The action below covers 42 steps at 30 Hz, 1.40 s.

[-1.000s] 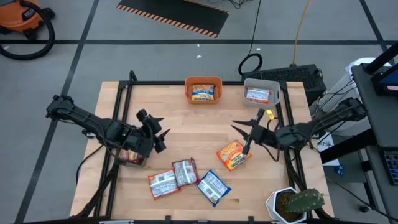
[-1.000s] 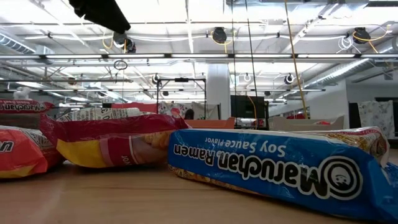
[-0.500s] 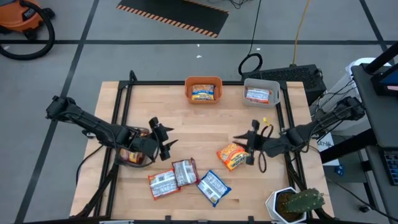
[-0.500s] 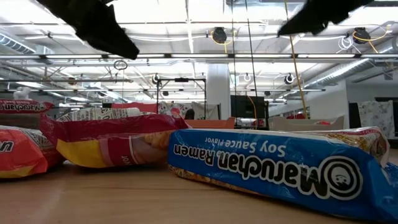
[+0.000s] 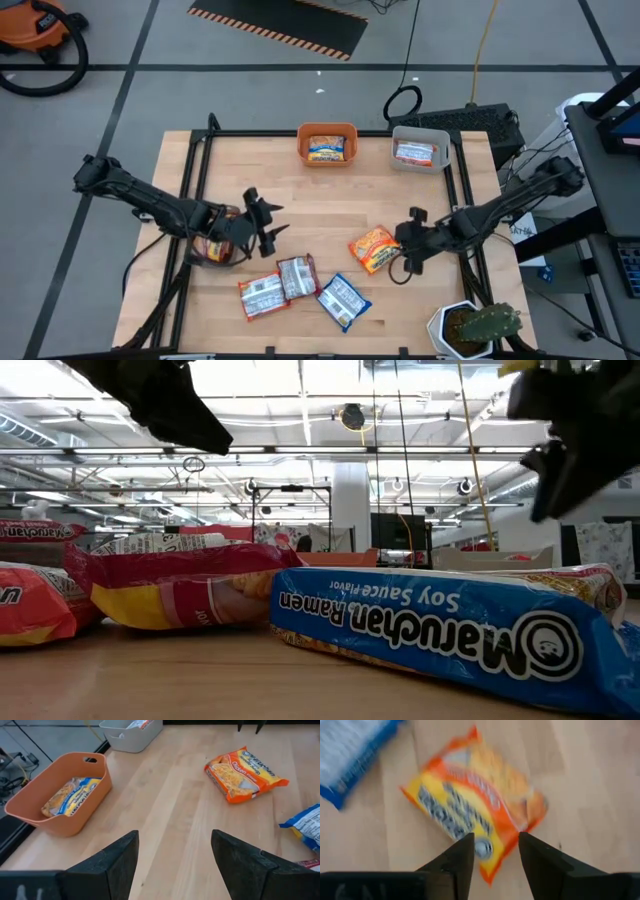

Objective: Sort Maruchan noodles
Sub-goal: Put the top orange noodle pack into the gray bin

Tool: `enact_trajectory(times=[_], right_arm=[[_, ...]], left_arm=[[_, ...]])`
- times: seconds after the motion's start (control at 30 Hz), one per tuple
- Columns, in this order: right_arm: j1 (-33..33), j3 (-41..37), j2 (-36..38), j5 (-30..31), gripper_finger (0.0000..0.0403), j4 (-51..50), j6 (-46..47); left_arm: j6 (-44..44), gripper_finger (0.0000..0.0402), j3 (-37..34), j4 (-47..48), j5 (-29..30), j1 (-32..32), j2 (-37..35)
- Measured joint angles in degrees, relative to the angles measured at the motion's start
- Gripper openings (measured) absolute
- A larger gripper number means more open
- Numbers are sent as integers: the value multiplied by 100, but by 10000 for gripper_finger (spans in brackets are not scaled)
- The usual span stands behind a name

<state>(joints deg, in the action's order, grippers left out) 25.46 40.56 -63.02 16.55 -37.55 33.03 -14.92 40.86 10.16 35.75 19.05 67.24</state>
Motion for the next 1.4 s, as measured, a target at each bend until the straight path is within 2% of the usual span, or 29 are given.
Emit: enact_trajectory(times=[0.5,0.73,0.93,1.17,1.4], right_arm=[[-1,-2,-874,-478,215,-200,30],[-27,-88,-1130,-483,219,-247,31],[-46,-514,-1167,-609,218,396,-397],[-185,-774,-1150,-629,173,972,-637],[-367,-776,-1148,-610,83,987,-1142]], left_arm=[[-418,255,-9,-26,-190,-13,249],[-730,255,7,-346,-190,83,636],[-767,255,-4,-597,-198,111,930],[-557,255,2,-941,-214,48,1158],[-485,255,0,-994,-219,-12,1156]])
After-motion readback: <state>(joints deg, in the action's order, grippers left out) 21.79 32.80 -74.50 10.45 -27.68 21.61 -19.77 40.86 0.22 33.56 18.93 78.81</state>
